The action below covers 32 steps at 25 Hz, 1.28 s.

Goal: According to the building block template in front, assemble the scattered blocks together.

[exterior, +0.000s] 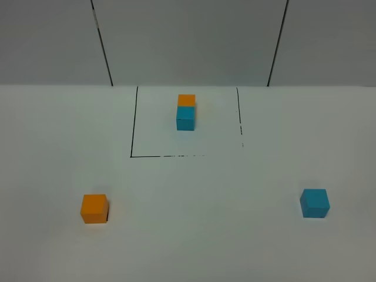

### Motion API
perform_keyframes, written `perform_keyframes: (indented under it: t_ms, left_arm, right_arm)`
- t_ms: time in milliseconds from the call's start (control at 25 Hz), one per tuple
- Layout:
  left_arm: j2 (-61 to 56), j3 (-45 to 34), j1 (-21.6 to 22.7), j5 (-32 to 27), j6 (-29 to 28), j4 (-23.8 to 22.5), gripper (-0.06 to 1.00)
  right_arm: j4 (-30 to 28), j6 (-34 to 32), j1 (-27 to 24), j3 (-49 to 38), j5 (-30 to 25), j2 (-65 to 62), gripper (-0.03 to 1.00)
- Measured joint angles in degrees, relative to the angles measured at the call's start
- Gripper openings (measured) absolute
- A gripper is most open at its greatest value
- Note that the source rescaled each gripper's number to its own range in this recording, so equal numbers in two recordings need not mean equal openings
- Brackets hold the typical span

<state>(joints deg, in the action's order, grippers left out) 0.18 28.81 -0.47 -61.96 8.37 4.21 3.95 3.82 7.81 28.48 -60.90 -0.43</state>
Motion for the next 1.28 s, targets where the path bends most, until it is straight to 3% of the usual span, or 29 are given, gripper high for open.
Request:
perform_keyframes:
  t_ms: [960, 1280]
  left_arm:
    - [0.0, 0.0, 0.0, 0.0, 0.0, 0.0, 0.67]
    - [1.7, 1.0, 0.0, 4.6, 0.0, -1.5, 0.67]
  right_arm:
    - [0.0, 0.0, 0.0, 0.0, 0.0, 0.0, 0.78]
    - [0.0, 0.0, 0.0, 0.0, 0.0, 0.0, 0.78]
